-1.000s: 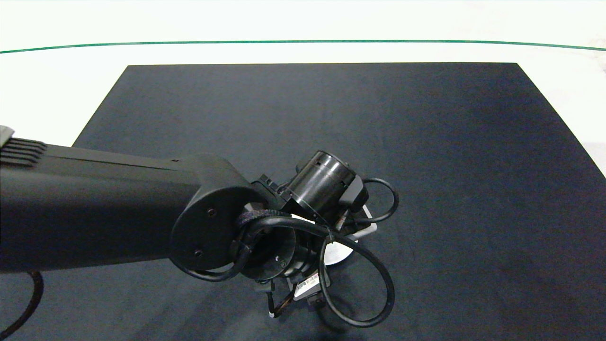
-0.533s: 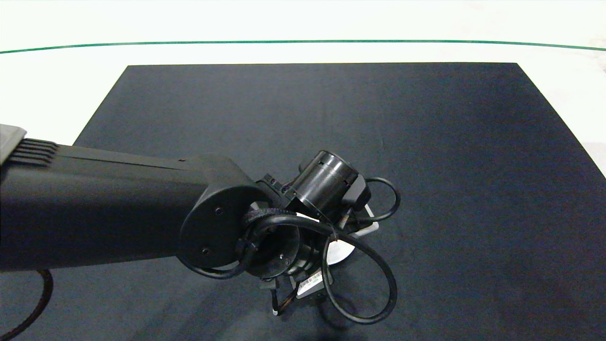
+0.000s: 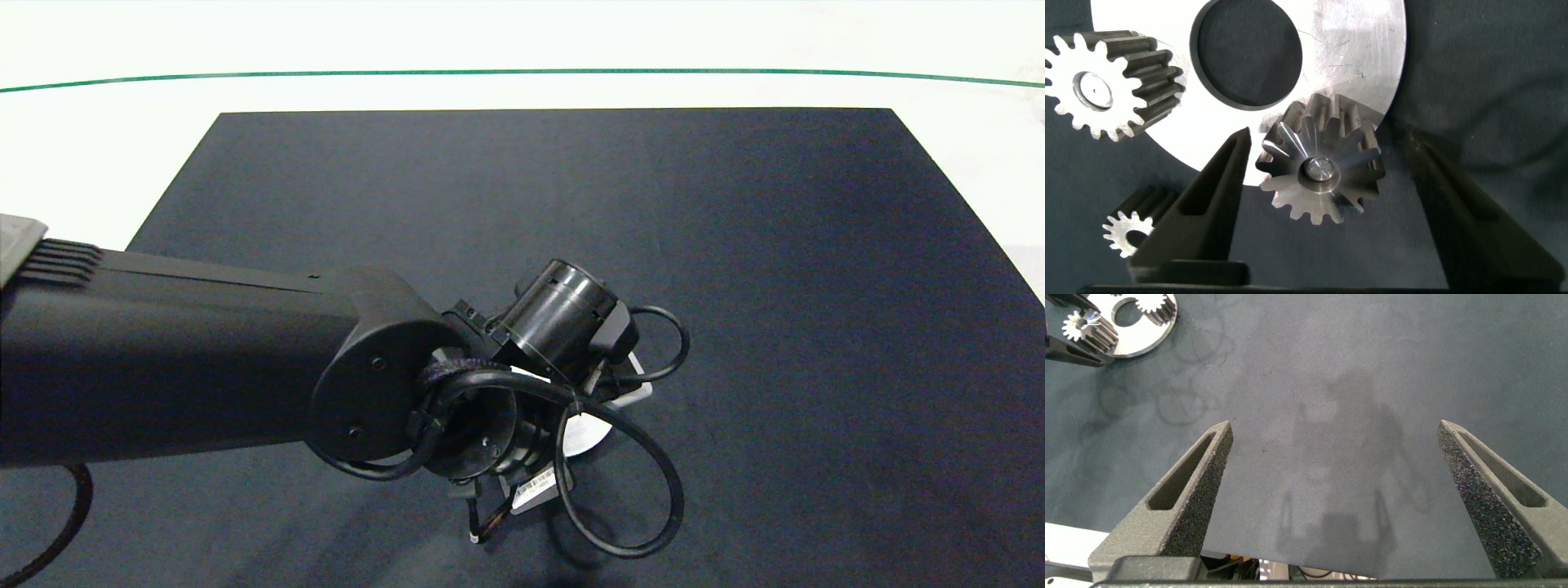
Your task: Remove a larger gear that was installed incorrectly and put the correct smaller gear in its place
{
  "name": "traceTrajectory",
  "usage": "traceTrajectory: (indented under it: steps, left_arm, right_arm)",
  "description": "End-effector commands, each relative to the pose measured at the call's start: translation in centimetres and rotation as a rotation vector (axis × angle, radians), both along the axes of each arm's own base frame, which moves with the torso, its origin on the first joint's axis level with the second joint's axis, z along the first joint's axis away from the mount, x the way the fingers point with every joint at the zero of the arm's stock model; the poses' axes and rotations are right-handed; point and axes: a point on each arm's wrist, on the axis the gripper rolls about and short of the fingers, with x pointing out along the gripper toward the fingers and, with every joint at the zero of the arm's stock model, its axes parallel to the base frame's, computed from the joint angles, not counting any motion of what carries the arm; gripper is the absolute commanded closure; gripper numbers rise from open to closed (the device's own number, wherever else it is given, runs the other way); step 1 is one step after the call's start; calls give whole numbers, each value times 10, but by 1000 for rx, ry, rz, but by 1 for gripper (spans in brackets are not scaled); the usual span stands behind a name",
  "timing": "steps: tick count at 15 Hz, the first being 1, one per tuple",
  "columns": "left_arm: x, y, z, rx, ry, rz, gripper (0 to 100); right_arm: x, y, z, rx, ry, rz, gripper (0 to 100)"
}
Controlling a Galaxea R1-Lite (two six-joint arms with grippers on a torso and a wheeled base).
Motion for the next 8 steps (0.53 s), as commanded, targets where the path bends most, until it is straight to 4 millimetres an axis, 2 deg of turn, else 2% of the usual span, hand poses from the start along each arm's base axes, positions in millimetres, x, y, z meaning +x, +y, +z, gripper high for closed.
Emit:
traceTrajectory:
  steps: [1, 8]
  left_arm:
    - [0, 0, 0, 4, 0, 1, 32]
    - [1, -1, 2, -5, -4, 3, 46]
  right_arm:
    - [0, 0, 0, -1, 2, 2, 0]
    - [0, -1, -1, 1, 5, 49, 0]
